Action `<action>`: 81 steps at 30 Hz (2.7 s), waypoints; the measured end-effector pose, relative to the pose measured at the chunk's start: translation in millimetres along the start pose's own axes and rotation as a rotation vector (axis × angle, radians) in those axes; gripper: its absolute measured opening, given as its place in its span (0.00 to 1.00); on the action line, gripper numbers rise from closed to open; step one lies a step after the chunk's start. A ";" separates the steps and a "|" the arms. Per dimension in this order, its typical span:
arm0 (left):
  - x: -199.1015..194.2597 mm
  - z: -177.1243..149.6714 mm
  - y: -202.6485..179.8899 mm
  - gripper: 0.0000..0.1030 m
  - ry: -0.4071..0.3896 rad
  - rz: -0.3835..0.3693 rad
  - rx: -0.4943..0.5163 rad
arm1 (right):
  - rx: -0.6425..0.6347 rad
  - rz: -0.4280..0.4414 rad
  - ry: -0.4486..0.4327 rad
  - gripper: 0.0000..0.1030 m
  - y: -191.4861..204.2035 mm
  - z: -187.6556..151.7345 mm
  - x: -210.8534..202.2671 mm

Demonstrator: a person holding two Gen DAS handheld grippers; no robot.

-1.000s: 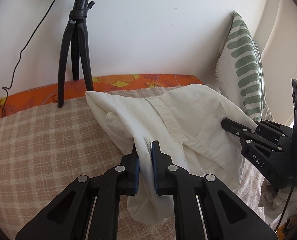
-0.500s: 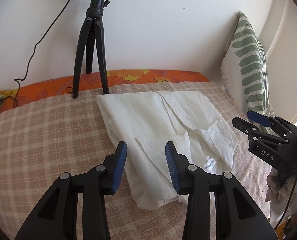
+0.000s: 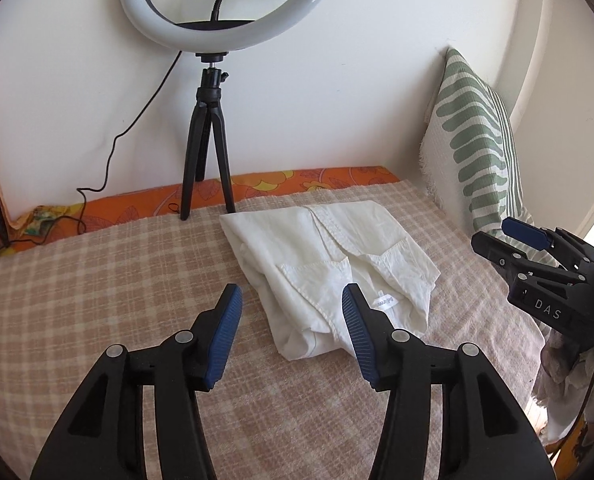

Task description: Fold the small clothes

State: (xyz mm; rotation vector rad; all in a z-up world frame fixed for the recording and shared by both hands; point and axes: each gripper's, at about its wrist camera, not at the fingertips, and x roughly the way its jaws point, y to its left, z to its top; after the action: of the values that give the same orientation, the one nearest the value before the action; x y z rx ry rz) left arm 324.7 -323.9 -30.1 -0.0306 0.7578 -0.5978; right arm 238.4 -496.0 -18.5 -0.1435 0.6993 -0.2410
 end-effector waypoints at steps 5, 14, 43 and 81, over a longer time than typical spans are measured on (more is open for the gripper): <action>-46.4 -11.4 -7.6 0.52 -0.055 -0.004 0.022 | 0.011 0.008 -0.042 0.60 3.6 -10.3 -48.3; -120.4 -49.6 -16.9 0.78 -0.151 -0.026 0.060 | 0.010 0.023 -0.116 0.76 24.9 -44.2 -123.3; -175.1 -128.9 -5.9 1.00 -0.177 0.124 0.084 | 0.102 0.001 -0.208 1.00 63.2 -108.2 -198.6; -183.8 -137.8 4.0 1.00 -0.201 0.127 0.058 | 0.109 0.015 -0.220 1.00 73.8 -107.6 -194.4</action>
State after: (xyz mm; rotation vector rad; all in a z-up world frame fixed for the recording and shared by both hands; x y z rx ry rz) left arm 132.0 -199.7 -15.1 0.0109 0.5433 -0.4871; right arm 37.2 -378.5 4.8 -0.0595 0.4677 -0.2440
